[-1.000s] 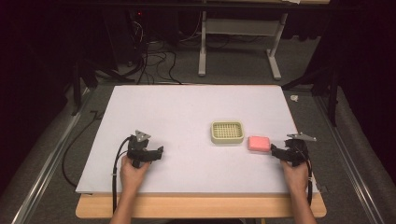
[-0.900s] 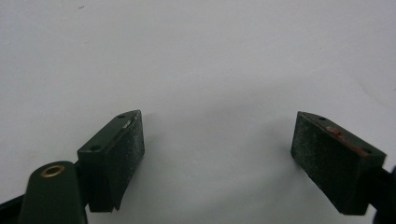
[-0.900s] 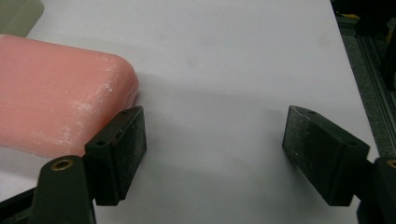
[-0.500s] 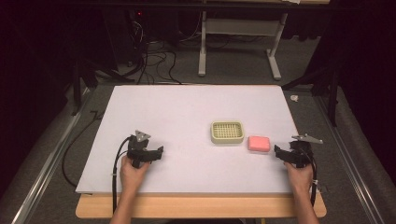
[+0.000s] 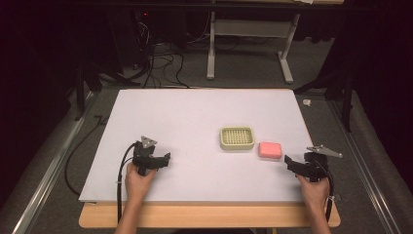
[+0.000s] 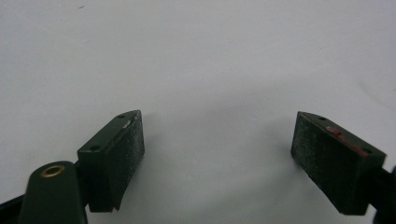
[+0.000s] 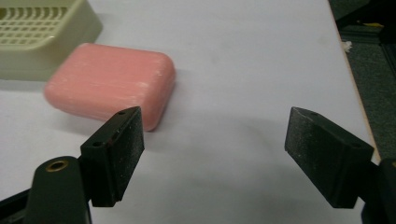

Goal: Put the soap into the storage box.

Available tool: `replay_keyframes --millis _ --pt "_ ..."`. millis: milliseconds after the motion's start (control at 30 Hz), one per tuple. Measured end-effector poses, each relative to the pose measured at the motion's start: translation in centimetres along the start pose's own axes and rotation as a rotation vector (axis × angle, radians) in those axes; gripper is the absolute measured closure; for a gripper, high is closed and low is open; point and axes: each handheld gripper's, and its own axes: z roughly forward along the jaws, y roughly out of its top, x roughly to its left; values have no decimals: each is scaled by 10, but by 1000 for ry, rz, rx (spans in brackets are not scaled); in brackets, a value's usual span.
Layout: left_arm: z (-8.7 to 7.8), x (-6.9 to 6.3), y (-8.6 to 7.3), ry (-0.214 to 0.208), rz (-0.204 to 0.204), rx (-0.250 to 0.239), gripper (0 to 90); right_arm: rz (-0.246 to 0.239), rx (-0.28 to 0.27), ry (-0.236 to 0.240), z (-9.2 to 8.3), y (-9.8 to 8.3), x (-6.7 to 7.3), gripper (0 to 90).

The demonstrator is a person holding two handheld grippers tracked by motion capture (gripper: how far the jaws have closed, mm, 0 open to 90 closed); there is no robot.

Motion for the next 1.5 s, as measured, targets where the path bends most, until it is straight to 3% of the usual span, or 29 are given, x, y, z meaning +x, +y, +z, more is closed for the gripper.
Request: replay_keyframes --millis 300,833,1167,1500 --pt "0 0 0 0 -1 -1 177 -37 -32 36 -5 4 21 169" --pt "0 0 0 0 0 0 178 -77 -27 70 4 13 49 126" --pt "0 0 0 0 0 1 177 -92 -14 57 13 21 61 120" --pt "0 0 0 0 -1 0 178 -87 16 23 23 24 62 119"
